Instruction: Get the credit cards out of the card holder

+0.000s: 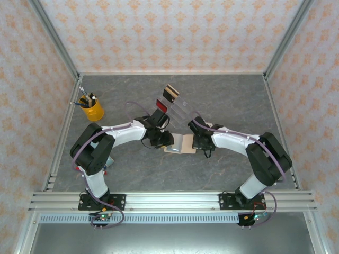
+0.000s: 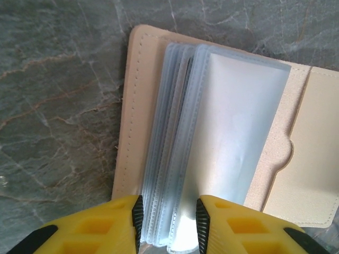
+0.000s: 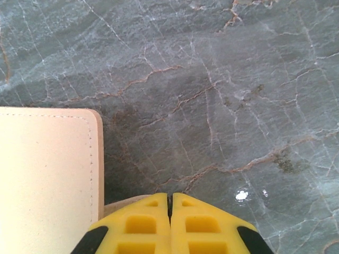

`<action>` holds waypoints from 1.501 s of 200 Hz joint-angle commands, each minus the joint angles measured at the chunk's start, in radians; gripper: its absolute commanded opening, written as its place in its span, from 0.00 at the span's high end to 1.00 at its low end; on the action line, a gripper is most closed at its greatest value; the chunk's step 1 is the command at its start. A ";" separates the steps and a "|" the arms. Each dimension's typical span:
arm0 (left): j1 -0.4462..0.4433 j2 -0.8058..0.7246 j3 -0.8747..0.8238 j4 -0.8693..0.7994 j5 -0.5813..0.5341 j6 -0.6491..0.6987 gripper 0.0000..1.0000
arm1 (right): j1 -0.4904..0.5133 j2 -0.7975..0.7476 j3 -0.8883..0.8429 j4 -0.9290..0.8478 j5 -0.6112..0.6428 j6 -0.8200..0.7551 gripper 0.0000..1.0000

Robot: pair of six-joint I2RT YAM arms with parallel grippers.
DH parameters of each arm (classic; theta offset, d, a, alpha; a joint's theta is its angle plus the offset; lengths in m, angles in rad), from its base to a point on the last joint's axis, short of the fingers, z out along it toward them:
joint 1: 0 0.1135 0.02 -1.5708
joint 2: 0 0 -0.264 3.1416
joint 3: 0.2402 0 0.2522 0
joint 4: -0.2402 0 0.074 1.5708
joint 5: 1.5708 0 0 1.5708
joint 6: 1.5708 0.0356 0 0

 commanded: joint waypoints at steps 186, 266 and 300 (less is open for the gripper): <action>-0.006 0.069 0.062 -0.051 -0.014 0.039 0.65 | -0.004 0.037 -0.019 0.030 -0.037 -0.008 0.95; -0.056 0.145 0.103 -0.002 0.081 0.031 0.65 | -0.003 0.041 -0.016 0.048 -0.089 -0.019 0.94; -0.061 0.157 0.111 -0.010 0.078 0.030 0.65 | -0.003 0.022 -0.019 0.051 -0.095 -0.018 0.94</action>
